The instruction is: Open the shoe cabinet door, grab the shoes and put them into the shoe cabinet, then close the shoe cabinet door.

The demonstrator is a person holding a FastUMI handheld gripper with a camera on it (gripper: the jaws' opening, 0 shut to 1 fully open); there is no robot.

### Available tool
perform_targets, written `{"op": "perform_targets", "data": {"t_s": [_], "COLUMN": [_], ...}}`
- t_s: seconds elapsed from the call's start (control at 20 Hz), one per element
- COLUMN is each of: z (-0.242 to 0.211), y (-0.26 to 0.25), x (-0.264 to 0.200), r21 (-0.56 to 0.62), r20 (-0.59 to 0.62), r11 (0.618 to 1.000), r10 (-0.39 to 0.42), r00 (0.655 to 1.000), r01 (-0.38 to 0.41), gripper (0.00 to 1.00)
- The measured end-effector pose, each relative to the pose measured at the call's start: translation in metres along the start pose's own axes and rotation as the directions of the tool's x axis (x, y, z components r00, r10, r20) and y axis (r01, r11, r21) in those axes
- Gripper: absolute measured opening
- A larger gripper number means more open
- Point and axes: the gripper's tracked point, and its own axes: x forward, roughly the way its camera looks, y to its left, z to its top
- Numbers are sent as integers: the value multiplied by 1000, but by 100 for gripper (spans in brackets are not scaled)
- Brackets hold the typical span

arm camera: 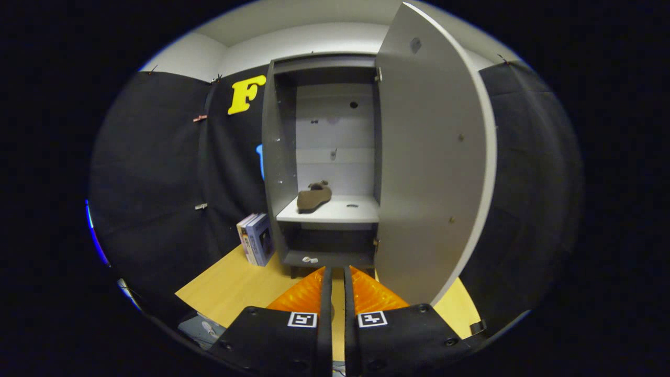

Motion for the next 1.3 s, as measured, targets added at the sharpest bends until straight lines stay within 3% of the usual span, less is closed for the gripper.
{"op": "perform_targets", "data": {"t_s": [0.3, 0.7, 1.15, 1.3], "z": [-88, -225, -322, -341], "y": [50, 71, 66, 67], "x": [63, 146, 191, 200], "r21": [21, 36, 49, 51], "r20": [-203, -452, -600, -619], "r11": [999, 998, 988, 987], "r10": [40, -31, -86, -87], "r00": [978, 891, 795, 781], "r01": [-37, 52, 144, 150], "gripper": [13, 14, 14, 14]}}
